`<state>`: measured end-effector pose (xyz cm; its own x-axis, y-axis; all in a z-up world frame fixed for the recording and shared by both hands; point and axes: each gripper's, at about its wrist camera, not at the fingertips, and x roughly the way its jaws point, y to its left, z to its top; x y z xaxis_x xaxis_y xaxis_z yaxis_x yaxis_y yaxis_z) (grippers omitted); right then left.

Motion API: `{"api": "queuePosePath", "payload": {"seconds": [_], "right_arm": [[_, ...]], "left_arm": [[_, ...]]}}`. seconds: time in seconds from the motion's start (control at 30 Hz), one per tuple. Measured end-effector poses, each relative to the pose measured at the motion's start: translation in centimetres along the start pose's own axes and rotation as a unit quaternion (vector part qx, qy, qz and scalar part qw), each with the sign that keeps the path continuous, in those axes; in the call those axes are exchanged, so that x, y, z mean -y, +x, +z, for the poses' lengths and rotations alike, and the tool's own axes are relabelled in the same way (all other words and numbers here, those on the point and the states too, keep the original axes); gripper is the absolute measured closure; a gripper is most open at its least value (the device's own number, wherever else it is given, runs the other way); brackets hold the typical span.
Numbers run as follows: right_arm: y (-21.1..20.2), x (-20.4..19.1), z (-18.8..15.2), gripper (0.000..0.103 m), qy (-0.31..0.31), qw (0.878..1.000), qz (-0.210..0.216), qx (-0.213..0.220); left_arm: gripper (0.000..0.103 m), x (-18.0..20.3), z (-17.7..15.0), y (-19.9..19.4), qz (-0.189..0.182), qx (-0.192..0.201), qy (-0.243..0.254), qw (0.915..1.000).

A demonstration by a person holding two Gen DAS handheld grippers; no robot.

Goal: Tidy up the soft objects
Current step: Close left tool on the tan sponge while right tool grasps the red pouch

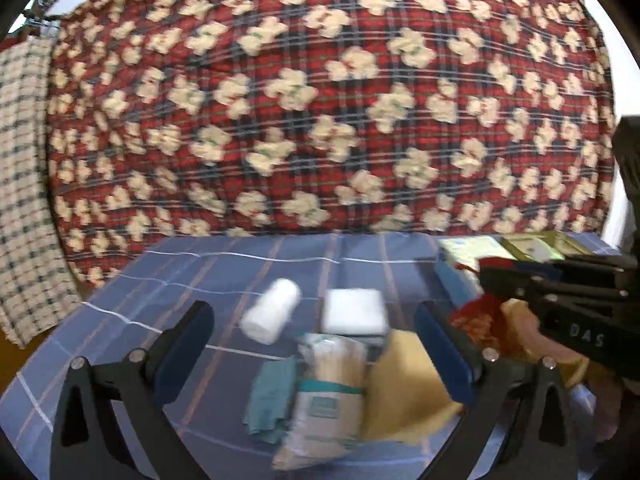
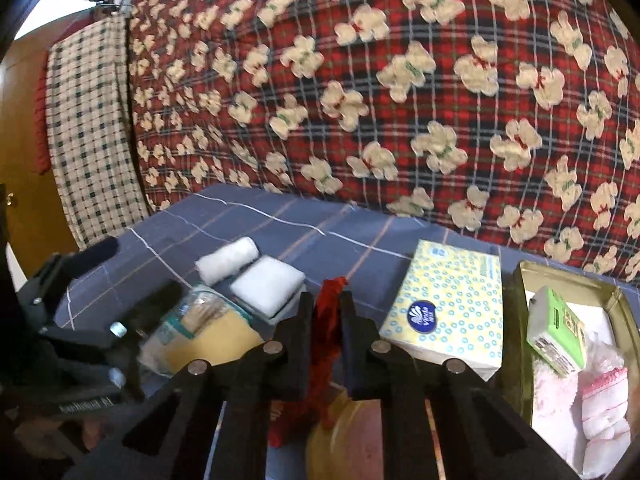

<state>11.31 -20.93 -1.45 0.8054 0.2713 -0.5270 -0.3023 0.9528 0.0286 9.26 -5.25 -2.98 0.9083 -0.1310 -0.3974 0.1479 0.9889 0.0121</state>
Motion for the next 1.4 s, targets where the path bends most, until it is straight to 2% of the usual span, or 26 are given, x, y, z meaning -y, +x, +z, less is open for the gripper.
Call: {"api": "queuePosePath", "payload": {"seconds": [0.17, 0.27, 0.37, 0.47, 0.6, 0.7, 0.77, 0.83, 0.87, 1.03, 1.23, 1.4], "right_arm": [[-1.5, -0.8, 0.2, 0.091, -0.012, 0.999, 0.015, 0.035], [-2.1, -0.5, 0.4, 0.091, -0.007, 0.998, 0.019, 0.053], [-1.8, -0.2, 0.4, 0.091, 0.0, 0.999, 0.018, 0.046], [-1.5, -0.1, 0.1, 0.091, 0.003, 0.999, 0.021, 0.039], [-1.6, 0.0, 0.1, 0.091, 0.002, 0.998, 0.028, 0.05], [-2.1, -0.4, -0.1, 0.091, 0.0, 0.997, 0.034, 0.062], [-2.2, -0.6, -0.2, 0.091, -0.004, 0.997, 0.038, 0.068], [-2.5, -0.8, -0.2, 0.091, -0.006, 0.997, 0.038, 0.071], [-2.5, -0.9, -0.2, 0.091, -0.007, 0.997, 0.039, 0.072], [-2.6, -1.0, -0.2, 0.091, -0.006, 0.996, 0.038, 0.075], [-3.0, -1.2, -0.1, 0.091, -0.006, 0.996, 0.036, 0.077], [-2.9, -1.1, -0.1, 0.091, -0.007, 0.997, 0.036, 0.075]], "left_arm": [[0.001, 0.3, -0.1, -0.1, -0.036, -0.004, -0.002, 0.9993], [0.001, 1.0, -0.2, -0.2, -0.055, -0.006, 0.014, 0.9984], [0.002, 1.9, -0.5, 0.0, -0.068, -0.022, 0.036, 0.9968], [0.007, 1.7, -0.5, 0.2, -0.076, -0.028, 0.03, 0.9963], [0.028, 1.1, -0.6, 1.8, -0.086, -0.071, 0.01, 0.9937], [0.029, 0.8, -0.8, 2.4, -0.092, -0.091, 0.001, 0.9916], [0.041, 1.0, -1.0, 2.5, -0.098, -0.096, 0.003, 0.9905], [0.065, 1.3, -1.0, 2.6, -0.103, -0.101, 0.008, 0.9895], [0.065, 1.3, -1.1, 2.7, -0.105, -0.101, 0.01, 0.9892], [0.073, 0.6, -0.8, 2.0, -0.103, -0.081, -0.004, 0.9914], [0.074, -0.4, -0.6, 1.2, -0.093, -0.052, -0.028, 0.9939], [0.074, -1.7, 0.0, 0.1, -0.07, -0.009, -0.054, 0.996]]}}
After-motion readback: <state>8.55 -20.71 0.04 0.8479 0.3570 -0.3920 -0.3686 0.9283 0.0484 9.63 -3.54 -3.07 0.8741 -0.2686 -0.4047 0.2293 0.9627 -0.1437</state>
